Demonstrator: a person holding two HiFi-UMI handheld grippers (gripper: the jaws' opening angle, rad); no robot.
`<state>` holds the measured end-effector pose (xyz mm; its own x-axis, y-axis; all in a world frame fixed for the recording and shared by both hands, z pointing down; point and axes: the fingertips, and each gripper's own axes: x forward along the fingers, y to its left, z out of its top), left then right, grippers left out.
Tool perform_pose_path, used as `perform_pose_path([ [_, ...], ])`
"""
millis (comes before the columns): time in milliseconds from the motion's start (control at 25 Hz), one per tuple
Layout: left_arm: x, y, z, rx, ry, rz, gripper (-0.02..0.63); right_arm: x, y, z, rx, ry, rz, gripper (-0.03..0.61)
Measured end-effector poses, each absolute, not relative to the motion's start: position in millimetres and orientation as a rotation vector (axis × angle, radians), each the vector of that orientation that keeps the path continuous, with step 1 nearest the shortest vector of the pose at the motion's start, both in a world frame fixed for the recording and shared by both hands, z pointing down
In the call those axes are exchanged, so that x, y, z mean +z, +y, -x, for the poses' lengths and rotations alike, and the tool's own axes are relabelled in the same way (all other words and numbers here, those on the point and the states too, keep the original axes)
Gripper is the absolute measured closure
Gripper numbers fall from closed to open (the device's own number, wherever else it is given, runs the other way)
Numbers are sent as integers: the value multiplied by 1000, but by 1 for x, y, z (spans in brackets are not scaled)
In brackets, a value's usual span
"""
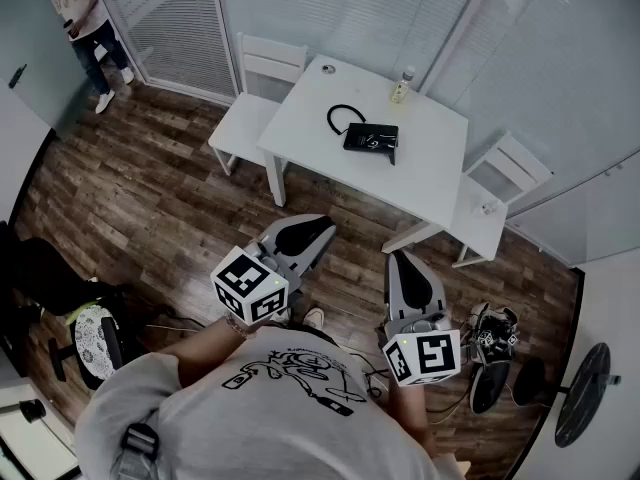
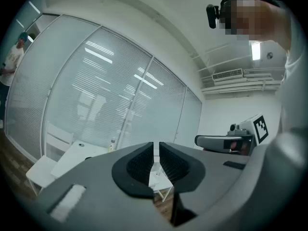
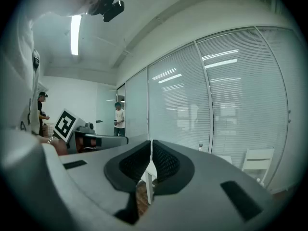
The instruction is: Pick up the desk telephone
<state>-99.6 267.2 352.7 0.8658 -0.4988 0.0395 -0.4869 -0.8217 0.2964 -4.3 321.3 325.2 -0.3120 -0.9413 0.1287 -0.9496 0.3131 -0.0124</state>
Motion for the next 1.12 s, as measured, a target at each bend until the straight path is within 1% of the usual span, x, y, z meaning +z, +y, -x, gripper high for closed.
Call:
perform_pose_path([
  [280,353,269,75,-50,-734,-2734,581,323,326,-20,144,-2483,-1804,565],
  [600,366,278,27,-57,-693,-2690,581,339,325,-54,211,-2494,-1792,565],
  [800,377,270,17,-19,-704,-2675,581,343,315,-70,239,-2494,-1787,565],
  [1120,382,220,14,-35,-706,-2656,581,354,270,-74,276,-2485,-1767,565],
])
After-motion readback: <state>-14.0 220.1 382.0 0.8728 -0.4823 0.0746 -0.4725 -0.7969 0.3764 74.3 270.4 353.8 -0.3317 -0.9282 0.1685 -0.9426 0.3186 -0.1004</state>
